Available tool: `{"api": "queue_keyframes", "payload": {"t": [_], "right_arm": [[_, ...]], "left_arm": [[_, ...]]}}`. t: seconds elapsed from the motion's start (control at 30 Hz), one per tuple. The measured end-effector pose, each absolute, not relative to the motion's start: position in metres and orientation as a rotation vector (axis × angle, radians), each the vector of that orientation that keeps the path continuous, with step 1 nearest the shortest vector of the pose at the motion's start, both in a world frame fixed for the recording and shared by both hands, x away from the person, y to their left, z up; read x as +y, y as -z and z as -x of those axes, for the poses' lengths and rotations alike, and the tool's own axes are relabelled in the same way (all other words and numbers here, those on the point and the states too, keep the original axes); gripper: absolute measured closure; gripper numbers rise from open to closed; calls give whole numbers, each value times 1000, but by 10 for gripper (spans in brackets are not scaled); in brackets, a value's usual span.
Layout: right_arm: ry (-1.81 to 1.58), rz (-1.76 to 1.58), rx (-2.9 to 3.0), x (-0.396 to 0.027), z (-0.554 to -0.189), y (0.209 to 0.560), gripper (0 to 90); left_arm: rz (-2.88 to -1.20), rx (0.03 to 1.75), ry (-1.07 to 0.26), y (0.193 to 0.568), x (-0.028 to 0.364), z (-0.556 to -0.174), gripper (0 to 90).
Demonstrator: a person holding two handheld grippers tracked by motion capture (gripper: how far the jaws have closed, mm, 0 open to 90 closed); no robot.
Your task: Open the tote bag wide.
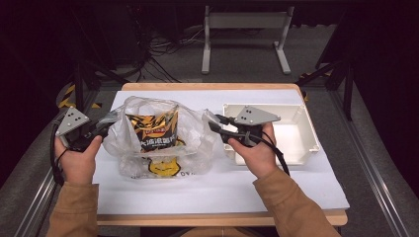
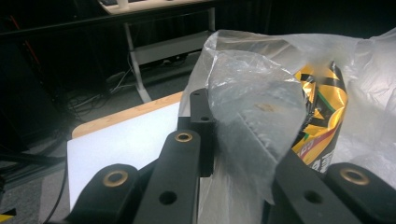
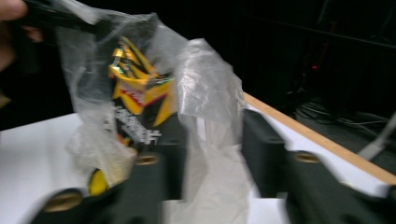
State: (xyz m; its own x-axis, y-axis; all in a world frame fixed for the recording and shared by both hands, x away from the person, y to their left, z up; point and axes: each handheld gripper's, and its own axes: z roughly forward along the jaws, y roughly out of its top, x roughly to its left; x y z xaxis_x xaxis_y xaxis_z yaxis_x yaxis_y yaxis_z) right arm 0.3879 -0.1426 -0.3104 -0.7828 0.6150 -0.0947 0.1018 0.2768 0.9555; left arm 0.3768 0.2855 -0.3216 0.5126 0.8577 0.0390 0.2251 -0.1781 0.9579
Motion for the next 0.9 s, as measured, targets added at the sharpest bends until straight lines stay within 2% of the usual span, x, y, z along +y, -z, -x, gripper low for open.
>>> {"api": "queue_keyframes", "payload": {"t": [0.1,0.23,0.53,0.63,0.9], "right_arm": [[-1527,-672,2091,-139,-400,315,813],[-1560,-672,2037,-132,-410,317,869],[-1530,-610,1954,-110,-420,301,866],[-1506,-641,1987,-101,-433,308,857],[-1442,-681,2096,-95,-439,332,849]], "left_arm": [[-1684,939,-749,324,289,-379,860],[-1678,939,-744,325,291,-382,860],[-1659,946,-738,322,294,-387,858],[-1686,967,-720,328,294,-391,856],[-1768,1017,-687,353,298,-396,854]]}}
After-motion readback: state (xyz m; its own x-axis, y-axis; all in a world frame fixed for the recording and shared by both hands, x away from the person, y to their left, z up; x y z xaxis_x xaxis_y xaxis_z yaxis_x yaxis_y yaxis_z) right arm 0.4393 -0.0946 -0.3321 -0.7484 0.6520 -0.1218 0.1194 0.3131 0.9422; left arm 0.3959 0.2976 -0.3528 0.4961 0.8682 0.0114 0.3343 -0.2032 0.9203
